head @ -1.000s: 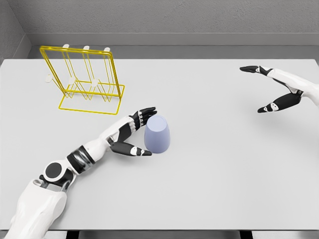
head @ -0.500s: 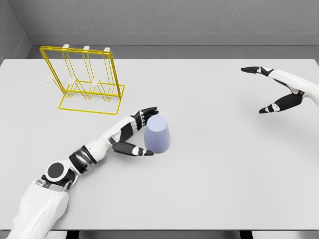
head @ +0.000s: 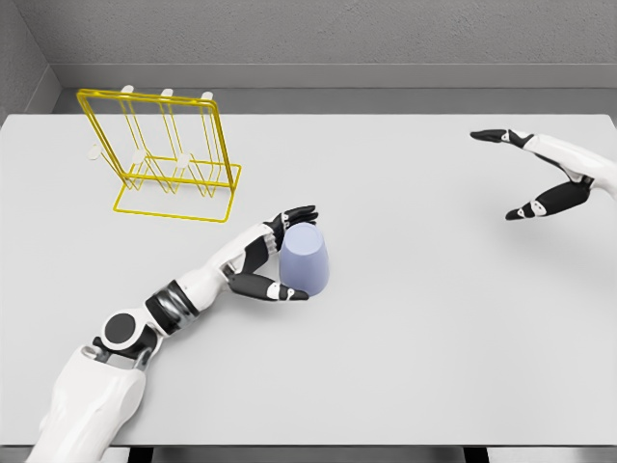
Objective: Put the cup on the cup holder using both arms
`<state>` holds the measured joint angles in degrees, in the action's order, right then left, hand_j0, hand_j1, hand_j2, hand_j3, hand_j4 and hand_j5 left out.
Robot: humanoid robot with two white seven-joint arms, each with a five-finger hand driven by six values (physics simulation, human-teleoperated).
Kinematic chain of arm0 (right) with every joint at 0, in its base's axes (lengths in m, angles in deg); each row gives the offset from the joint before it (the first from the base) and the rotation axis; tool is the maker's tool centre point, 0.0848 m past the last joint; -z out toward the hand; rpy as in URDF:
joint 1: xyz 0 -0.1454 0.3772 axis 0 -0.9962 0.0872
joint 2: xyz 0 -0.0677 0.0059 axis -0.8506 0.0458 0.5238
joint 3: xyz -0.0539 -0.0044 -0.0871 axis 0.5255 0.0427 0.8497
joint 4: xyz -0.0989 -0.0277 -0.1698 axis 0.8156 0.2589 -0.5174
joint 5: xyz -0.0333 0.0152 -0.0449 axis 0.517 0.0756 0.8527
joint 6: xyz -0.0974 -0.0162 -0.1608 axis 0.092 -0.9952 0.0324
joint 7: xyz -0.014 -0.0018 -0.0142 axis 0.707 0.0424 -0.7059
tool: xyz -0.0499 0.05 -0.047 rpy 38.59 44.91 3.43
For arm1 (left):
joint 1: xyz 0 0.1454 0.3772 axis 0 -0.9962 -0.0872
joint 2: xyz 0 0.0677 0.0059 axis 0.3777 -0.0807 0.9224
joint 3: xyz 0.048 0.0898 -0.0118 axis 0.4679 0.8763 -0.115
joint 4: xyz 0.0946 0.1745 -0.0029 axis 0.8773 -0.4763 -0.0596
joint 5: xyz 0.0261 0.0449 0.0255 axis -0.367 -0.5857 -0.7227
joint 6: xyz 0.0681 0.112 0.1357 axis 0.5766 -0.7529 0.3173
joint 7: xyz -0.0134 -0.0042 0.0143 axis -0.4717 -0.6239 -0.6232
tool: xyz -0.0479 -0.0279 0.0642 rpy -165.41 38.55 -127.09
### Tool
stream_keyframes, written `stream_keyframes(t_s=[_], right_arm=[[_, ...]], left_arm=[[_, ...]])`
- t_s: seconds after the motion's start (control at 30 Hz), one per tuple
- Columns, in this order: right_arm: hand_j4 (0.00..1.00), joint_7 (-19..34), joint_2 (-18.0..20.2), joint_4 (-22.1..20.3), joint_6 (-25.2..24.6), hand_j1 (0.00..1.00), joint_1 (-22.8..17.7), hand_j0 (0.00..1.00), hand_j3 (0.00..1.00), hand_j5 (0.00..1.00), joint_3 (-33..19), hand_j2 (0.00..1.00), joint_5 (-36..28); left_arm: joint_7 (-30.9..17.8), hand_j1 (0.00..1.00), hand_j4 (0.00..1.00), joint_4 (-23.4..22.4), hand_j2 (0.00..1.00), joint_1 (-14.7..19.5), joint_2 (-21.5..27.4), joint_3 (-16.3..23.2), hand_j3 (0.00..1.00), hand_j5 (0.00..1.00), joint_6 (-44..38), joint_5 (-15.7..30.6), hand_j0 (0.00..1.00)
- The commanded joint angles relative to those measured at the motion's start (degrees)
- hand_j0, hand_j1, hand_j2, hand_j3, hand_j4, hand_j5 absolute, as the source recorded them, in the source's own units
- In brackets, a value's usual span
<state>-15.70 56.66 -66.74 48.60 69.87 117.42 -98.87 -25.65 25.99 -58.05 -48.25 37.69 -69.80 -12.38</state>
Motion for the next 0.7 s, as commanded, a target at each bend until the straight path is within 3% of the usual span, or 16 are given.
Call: stream_keyframes(t_s=[0.0, 0.3, 0.33, 0.4, 0.67], right_arm=[[1.0, -0.02, 0.07, -0.04, -0.11, 1.0, 0.0, 1.0, 1.0, 1.0, -0.07, 1.0, -0.46], [1.0, -0.02, 0.51, 0.05, -0.11, 1.0, -0.09, 1.0, 1.0, 1.0, -0.07, 1.0, -0.46], [1.0, -0.02, 0.51, -0.04, -0.11, 1.0, -0.09, 1.0, 1.0, 1.0, -0.07, 1.0, -0.46], [1.0, -0.02, 0.51, -0.04, -0.11, 1.0, -0.09, 1.0, 1.0, 1.0, -0.07, 1.0, -0.46], [1.0, -0.02, 0.51, 0.05, -0.11, 1.0, -0.26, 1.0, 1.0, 1.0, 0.02, 1.0, -0.46]], left_arm=[[0.0, 1.0, 1.0, 0.03, 1.0, 0.0, -0.14, 0.0, 1.0, 1.0, -0.04, 0.24, 1.0], [0.0, 1.0, 1.0, -0.15, 1.0, 0.18, -0.58, 0.0, 1.0, 1.0, -0.3, 0.06, 1.0], [0.0, 0.91, 0.91, -0.15, 0.91, 0.18, -0.58, 0.0, 0.91, 0.91, -0.3, 0.06, 0.91], [0.0, 0.82, 0.82, -0.15, 0.82, 0.18, -0.84, 0.0, 0.82, 0.82, -0.3, 0.06, 0.82], [0.0, 0.68, 0.68, -0.06, 0.68, 0.18, -0.93, 0.0, 0.68, 0.68, -0.21, 0.15, 0.68]])
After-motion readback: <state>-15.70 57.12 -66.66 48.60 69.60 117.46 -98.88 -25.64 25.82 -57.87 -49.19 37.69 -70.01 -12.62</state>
